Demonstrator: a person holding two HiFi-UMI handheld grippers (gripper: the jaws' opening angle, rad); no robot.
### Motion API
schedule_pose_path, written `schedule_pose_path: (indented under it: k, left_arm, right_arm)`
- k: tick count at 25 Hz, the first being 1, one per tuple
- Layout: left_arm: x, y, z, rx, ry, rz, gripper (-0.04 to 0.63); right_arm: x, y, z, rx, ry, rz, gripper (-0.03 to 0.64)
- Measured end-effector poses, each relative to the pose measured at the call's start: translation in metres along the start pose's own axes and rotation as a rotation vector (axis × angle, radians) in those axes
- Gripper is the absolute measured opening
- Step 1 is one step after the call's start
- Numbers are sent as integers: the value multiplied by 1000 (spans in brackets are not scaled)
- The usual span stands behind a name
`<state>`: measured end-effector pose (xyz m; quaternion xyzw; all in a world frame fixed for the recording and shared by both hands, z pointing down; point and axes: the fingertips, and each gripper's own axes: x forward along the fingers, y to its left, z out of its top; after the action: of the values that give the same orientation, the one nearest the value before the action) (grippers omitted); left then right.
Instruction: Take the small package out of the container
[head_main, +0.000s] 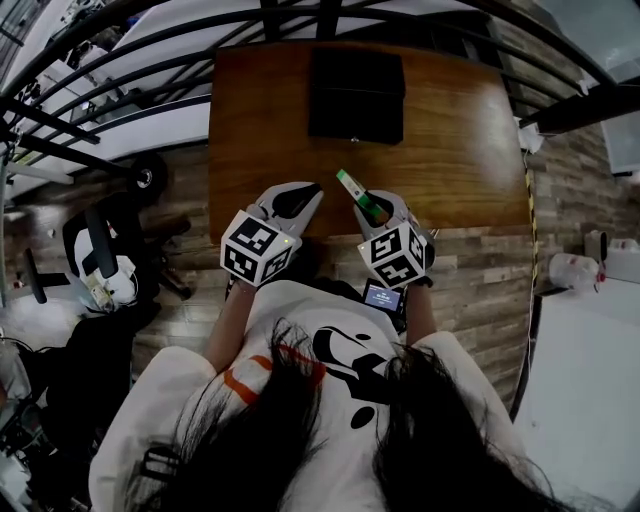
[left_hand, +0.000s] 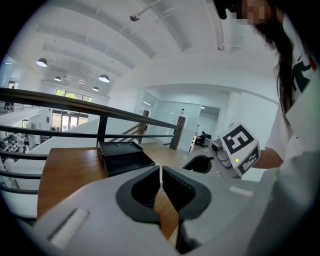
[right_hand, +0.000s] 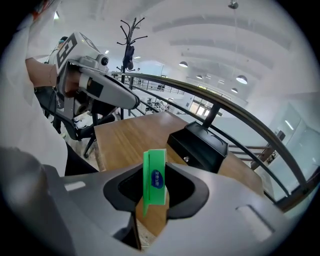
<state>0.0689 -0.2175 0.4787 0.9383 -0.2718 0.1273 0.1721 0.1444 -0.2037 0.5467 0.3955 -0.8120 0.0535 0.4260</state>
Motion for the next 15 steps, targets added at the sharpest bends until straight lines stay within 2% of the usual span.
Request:
schedule_pose_path:
  k: [15]
  left_arm:
    - [-39, -88, -40, -18, 4, 61, 0]
  right_arm:
    - [-82, 57, -39, -13, -74, 5, 123]
